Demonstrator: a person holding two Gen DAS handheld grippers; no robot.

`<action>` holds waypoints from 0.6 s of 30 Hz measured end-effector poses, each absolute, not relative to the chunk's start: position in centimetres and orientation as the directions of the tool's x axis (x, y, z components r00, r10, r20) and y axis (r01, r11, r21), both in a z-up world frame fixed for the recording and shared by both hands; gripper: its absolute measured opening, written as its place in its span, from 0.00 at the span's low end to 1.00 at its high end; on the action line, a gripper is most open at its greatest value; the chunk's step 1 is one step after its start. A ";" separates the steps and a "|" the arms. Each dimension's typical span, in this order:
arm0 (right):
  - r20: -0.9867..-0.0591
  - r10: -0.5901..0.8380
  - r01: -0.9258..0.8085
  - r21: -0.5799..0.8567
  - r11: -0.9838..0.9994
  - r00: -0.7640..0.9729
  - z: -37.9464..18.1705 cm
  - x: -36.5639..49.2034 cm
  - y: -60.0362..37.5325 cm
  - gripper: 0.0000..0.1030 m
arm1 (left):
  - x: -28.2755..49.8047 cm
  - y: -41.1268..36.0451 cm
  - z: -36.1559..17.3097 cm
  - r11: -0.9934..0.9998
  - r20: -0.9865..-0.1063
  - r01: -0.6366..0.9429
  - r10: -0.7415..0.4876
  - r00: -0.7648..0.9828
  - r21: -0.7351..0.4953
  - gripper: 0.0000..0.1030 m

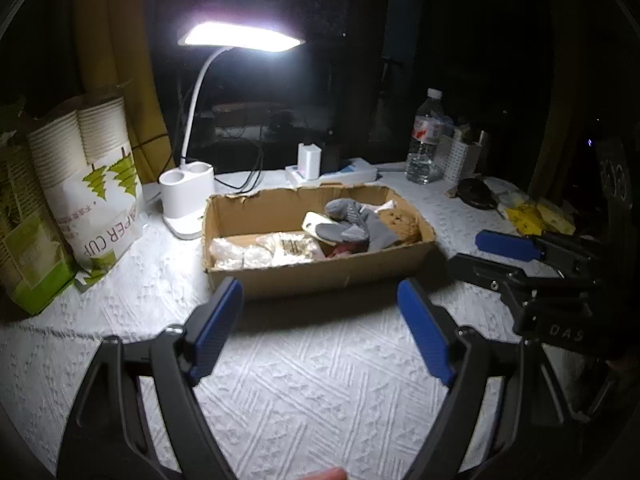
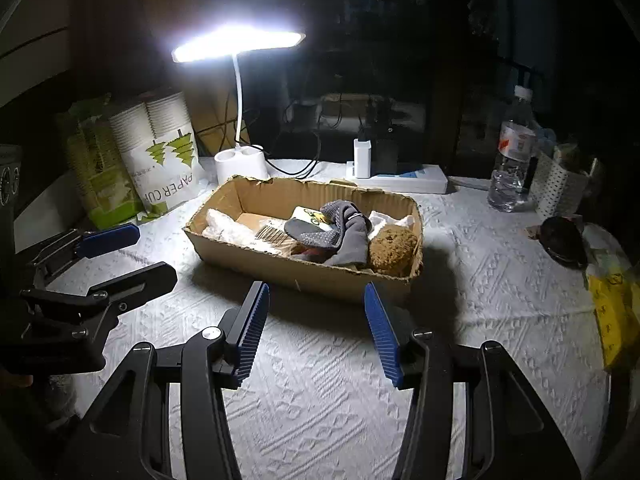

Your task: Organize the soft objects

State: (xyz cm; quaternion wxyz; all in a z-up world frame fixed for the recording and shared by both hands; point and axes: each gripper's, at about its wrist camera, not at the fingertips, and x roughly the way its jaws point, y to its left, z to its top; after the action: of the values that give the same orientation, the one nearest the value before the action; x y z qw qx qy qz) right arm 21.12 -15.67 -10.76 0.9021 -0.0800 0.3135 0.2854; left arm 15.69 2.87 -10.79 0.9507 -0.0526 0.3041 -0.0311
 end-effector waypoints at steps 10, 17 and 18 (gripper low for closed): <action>-0.579 0.458 -0.549 0.022 0.836 0.674 -9.6 18.1 -16.9 0.51 | 12.8 2.0 -9.0 0.993 -0.531 0.046 -0.097 0.842 -0.108 0.79; -0.540 0.454 -0.542 -0.005 0.840 0.709 -7.6 16.0 -17.4 0.51 | 11.0 1.9 -7.2 0.993 -0.484 0.049 -0.094 0.870 -0.105 0.80; -0.531 0.453 -0.540 -0.010 0.841 0.716 -7.2 15.6 -17.5 0.51 | 10.7 2.0 -6.8 0.993 -0.475 0.048 -0.093 0.875 -0.106 0.81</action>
State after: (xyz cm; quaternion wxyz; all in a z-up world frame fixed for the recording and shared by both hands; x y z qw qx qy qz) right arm 15.64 -17.48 -7.20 0.9226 -0.0826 0.2636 0.2693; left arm 10.70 2.00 -6.80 0.9672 -0.0454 0.2473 -0.0364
